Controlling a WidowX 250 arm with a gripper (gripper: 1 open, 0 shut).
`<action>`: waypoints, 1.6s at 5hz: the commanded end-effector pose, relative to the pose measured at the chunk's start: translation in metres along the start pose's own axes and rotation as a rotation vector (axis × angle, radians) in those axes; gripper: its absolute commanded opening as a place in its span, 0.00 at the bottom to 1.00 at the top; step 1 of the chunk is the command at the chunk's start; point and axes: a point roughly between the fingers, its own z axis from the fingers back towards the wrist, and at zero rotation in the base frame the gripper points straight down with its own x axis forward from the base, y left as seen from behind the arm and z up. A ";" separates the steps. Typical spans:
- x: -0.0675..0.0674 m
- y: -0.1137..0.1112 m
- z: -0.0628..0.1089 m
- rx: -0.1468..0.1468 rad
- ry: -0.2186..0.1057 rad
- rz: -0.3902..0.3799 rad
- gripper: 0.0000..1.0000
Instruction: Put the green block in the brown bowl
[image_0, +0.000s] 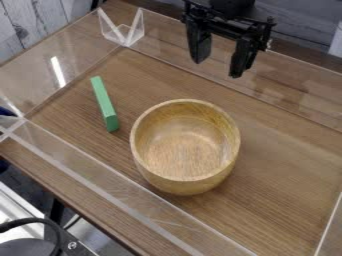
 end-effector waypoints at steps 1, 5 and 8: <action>-0.008 0.013 -0.005 0.003 0.012 0.026 1.00; -0.072 0.118 -0.012 -0.003 -0.047 0.268 1.00; -0.074 0.137 -0.048 0.018 -0.009 0.346 1.00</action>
